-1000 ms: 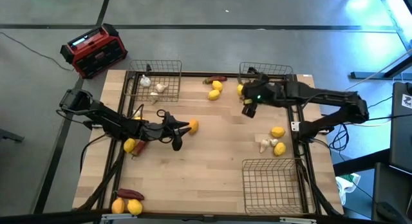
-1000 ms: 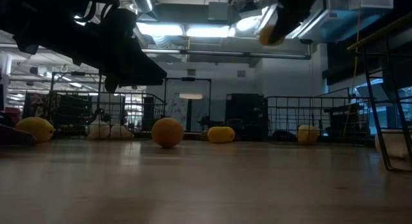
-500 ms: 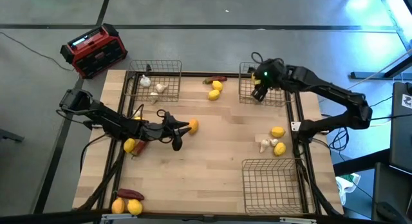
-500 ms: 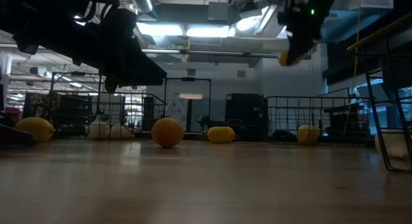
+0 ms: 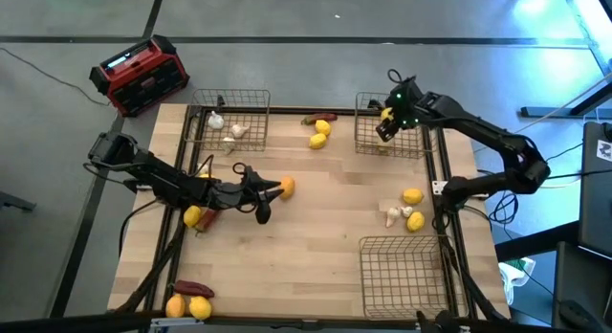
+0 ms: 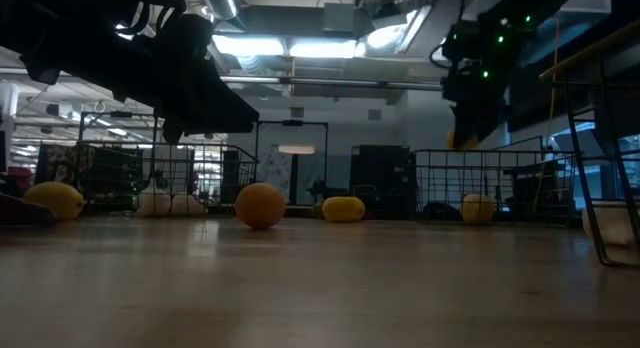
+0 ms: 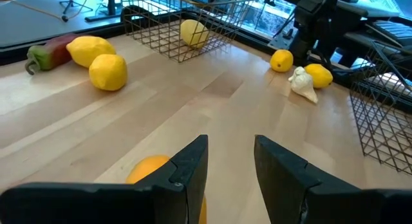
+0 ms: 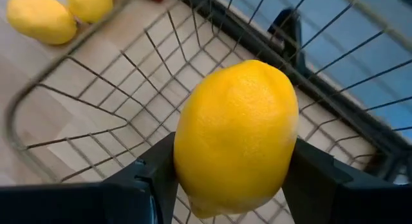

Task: Sort produce into baskets
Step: Put the yellow lemon into the top right wire basket

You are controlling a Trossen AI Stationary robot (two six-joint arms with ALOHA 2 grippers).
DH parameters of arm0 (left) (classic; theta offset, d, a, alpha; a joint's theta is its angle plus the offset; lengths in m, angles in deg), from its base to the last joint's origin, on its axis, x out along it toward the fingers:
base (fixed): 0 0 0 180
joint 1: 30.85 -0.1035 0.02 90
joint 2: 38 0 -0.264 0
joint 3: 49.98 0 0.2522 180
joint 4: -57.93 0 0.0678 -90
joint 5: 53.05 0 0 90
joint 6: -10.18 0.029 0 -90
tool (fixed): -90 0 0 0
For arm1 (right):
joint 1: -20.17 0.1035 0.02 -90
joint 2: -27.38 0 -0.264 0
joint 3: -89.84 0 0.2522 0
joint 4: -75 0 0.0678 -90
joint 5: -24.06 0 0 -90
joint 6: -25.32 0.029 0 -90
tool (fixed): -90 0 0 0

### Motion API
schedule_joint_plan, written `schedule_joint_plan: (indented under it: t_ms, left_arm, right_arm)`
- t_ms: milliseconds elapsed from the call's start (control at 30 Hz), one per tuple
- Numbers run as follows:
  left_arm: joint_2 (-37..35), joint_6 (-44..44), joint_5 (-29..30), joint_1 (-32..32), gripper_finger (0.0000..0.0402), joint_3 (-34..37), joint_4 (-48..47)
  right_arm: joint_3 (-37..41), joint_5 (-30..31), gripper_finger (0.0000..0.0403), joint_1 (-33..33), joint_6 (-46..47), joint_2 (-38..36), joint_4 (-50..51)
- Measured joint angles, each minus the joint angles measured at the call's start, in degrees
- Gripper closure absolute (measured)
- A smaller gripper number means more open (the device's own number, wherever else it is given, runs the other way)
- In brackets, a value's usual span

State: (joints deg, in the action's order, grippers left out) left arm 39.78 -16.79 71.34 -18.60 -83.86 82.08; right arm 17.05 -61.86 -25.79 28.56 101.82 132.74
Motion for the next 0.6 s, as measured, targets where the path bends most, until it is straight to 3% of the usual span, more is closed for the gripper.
schedule_joint_plan:
  t_ms: [600]
  left_arm:
    - [0.0,0.2,0.6,0.0,0.0279,0.0,0.0]
  right_arm:
    - [1.1,-0.9,0.0189,-0.2,2.5,10.3,-1.5]
